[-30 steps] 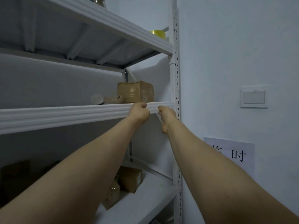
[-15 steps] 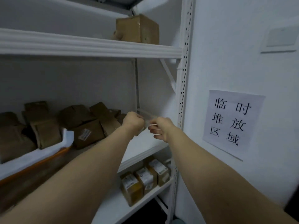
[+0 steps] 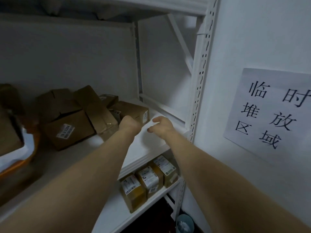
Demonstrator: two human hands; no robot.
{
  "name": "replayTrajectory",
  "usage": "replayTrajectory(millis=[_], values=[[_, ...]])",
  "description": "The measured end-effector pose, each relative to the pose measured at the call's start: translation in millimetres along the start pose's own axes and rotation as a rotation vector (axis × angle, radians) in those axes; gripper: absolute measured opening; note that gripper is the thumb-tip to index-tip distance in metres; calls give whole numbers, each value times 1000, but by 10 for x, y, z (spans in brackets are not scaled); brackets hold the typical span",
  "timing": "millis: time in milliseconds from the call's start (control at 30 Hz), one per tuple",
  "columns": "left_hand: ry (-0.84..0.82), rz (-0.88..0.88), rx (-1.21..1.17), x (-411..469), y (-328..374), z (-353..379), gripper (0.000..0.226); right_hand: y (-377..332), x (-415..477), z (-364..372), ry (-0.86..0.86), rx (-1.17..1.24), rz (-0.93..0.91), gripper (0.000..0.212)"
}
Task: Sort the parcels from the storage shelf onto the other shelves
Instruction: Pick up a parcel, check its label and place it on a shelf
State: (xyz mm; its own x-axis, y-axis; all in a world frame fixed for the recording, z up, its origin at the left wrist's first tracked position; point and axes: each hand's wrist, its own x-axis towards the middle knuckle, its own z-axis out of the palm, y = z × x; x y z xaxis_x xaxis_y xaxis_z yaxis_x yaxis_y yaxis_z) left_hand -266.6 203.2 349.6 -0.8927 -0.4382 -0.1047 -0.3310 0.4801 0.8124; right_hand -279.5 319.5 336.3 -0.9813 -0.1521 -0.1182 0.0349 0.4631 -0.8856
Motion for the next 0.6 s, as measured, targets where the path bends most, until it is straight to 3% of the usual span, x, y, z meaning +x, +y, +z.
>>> replayTrajectory(millis=[100,133,167,200,300,400,500,533,600], values=[[12,-69,102,289,78,28,33,8,428,127,-28,-120,-59,57],[12,60,337,364,109,31,32,10,550,175,-22,-179,-78,60],[11,71,427,416,191,31,31,11,682,219,-12,-237,-86,63],[-5,102,403,538,217,19,31,17,822,267,0,-286,-93,66],[35,-161,68,811,292,-22,36,31,1178,373,-23,-372,-101,84],[42,16,383,1070,247,-21,40,37,1429,448,-76,-472,-118,115],[67,61,498,1311,224,-13,42,-13,1594,522,-155,-494,-98,131],[83,14,466,1350,222,-32,42,-27,1633,549,-169,-490,-92,132],[116,-84,119,1472,206,-38,41,-32,1719,610,-166,-473,-92,127]])
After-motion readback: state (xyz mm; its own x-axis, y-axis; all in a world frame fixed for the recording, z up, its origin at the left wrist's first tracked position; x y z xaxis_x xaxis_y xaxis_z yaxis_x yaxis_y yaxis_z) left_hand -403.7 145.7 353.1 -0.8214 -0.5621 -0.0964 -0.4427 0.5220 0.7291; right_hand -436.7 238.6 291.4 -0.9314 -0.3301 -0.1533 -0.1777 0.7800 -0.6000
